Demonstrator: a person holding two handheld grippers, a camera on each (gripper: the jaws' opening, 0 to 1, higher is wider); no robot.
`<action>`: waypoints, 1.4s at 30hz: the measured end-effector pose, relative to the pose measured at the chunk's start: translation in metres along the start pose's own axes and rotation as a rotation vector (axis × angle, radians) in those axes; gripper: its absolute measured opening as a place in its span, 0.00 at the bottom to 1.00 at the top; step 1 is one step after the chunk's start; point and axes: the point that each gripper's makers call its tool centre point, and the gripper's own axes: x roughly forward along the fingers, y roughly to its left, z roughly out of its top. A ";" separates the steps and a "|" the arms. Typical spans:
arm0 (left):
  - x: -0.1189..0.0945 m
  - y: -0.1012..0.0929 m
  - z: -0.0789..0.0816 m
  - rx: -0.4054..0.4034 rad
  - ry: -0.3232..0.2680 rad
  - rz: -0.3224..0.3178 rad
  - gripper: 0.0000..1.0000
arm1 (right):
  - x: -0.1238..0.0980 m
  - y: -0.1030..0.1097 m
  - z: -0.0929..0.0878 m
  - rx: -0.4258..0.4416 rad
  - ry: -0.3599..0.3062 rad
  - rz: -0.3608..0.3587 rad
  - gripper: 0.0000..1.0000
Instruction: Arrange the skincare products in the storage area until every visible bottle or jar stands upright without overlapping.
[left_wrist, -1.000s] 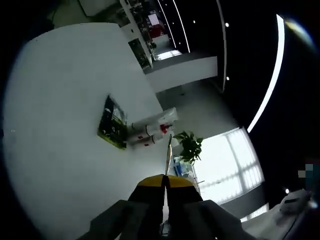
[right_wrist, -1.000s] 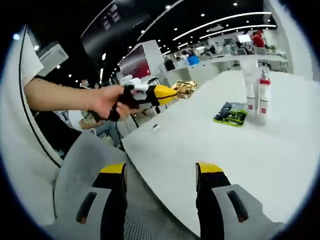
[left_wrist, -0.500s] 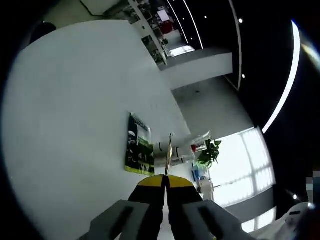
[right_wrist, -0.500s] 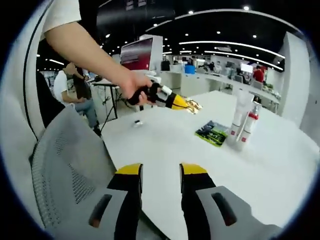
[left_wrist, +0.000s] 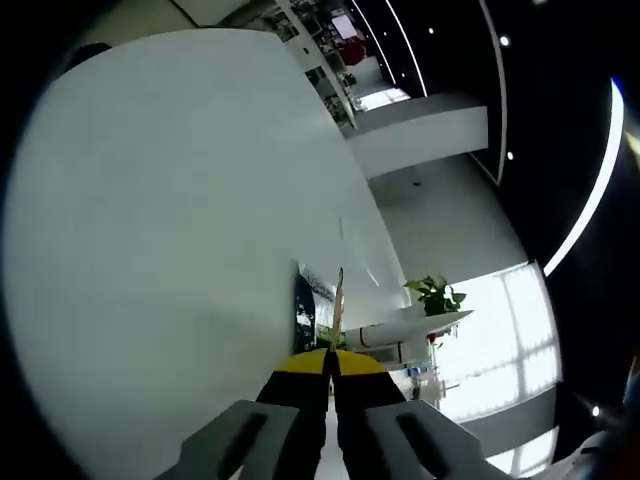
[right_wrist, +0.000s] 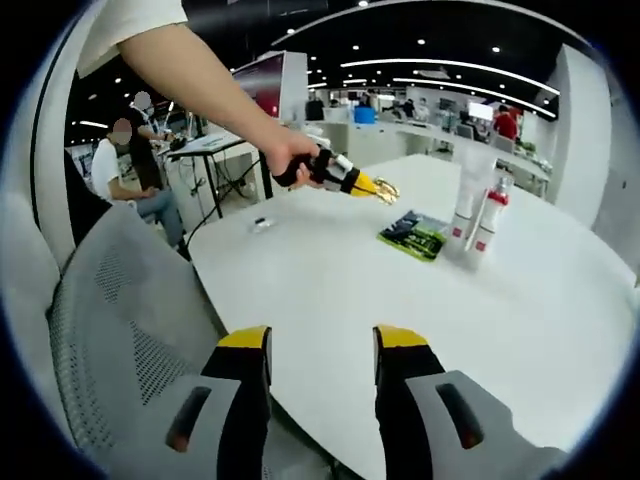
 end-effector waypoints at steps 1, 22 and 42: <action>0.003 0.002 0.001 -0.004 0.006 0.000 0.01 | 0.000 0.000 -0.001 0.000 0.004 -0.002 0.39; 0.033 0.029 0.021 0.084 0.091 0.172 0.02 | 0.002 -0.004 -0.012 0.011 0.061 -0.015 0.39; 0.031 0.041 0.029 0.222 0.199 0.374 0.08 | 0.002 -0.004 -0.010 0.033 0.045 -0.013 0.43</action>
